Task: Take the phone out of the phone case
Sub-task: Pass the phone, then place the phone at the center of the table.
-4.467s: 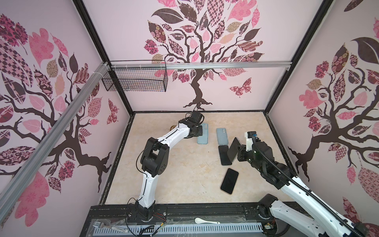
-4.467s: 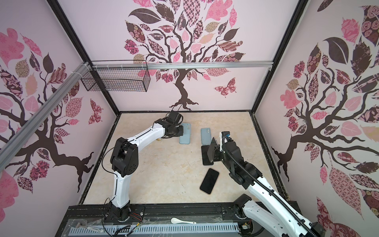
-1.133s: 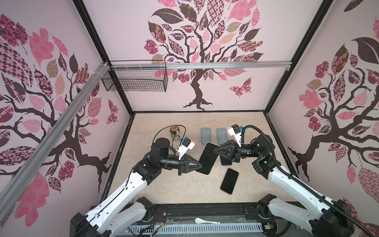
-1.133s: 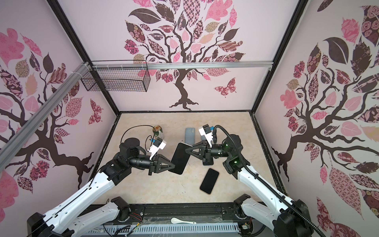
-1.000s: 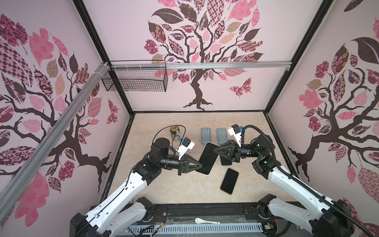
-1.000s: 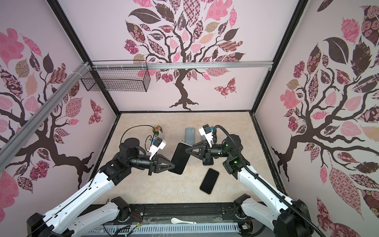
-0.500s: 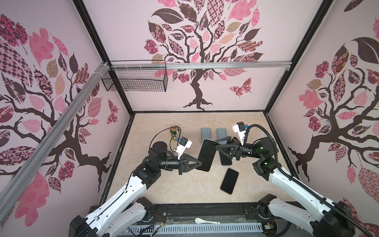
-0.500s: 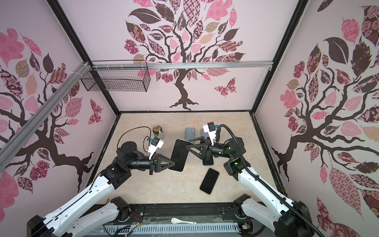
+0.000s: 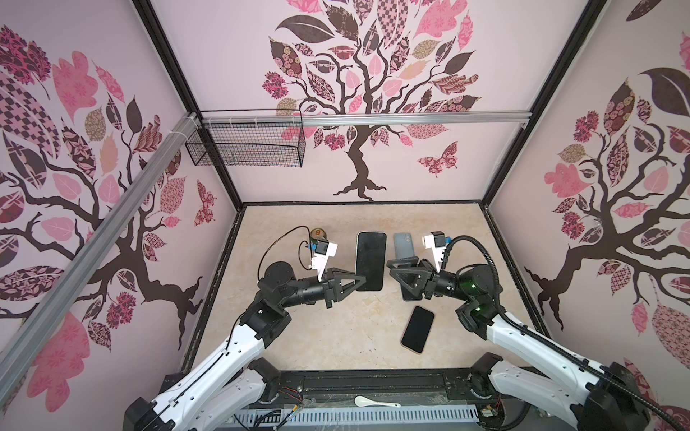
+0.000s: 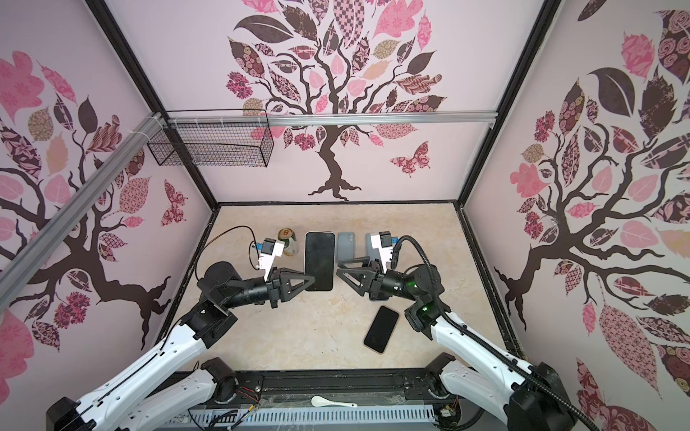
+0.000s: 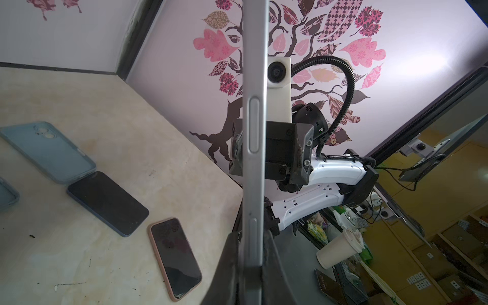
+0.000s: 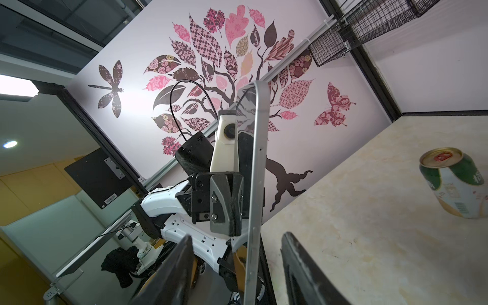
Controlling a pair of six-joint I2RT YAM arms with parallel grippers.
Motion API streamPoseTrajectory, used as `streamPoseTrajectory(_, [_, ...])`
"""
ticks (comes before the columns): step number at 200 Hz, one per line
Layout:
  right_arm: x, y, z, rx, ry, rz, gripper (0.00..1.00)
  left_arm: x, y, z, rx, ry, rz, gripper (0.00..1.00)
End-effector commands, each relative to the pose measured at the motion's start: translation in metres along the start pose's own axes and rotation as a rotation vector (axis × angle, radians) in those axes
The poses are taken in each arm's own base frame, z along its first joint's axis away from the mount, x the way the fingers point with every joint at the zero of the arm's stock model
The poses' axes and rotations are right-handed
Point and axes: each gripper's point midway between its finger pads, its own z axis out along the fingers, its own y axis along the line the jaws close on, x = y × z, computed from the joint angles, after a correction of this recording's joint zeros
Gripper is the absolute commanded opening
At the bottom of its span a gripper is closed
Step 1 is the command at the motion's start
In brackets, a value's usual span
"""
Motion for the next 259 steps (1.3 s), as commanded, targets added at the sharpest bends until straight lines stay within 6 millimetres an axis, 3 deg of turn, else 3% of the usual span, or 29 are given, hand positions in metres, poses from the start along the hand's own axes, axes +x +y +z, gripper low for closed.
streamPoseTrajectory(1, [-0.012, 0.013, 0.007, -0.046, -0.029, -0.029, 0.55, -0.008, -0.012, 0.001, 0.054, -0.030, 0.041, 0.00])
streamPoseTrajectory(87, [-0.018, 0.017, 0.020, -0.096, -0.013, -0.009, 0.40, -0.001, -0.010, 0.005, 0.075, -0.007, 0.025, 0.00])
streamPoseTrajectory(144, [-0.016, 0.013, 0.021, -0.091, -0.015, 0.010, 0.17, 0.000, -0.004, 0.004, 0.044, -0.015, 0.016, 0.00])
streamPoseTrajectory(189, [-0.009, -0.004, 0.015, 0.003, -0.021, 0.008, 0.00, 0.005, 0.011, 0.003, -0.036, -0.013, -0.017, 0.00])
streamPoseTrajectory(205, [-0.005, -0.016, 0.011, 0.070, -0.022, 0.006, 0.00, 0.008, 0.020, -0.001, -0.095, -0.014, -0.021, 0.27])
streamPoseTrajectory(212, [-0.002, -0.024, 0.008, 0.113, -0.016, 0.006, 0.00, 0.014, 0.034, -0.005, -0.172, -0.002, -0.031, 0.45])
streamPoseTrajectory(219, [0.004, -0.038, 0.003, 0.181, -0.003, 0.008, 0.00, 0.017, 0.049, -0.011, -0.270, 0.002, -0.034, 0.56])
streamPoseTrajectory(238, [0.025, -0.091, -0.021, 0.445, 0.048, 0.044, 0.00, 0.034, 0.089, -0.033, -0.511, 0.031, -0.042, 0.71])
streamPoseTrajectory(259, [0.052, -0.134, -0.051, 0.612, 0.115, 0.119, 0.00, 0.055, 0.115, -0.048, -0.644, 0.085, -0.051, 0.75])
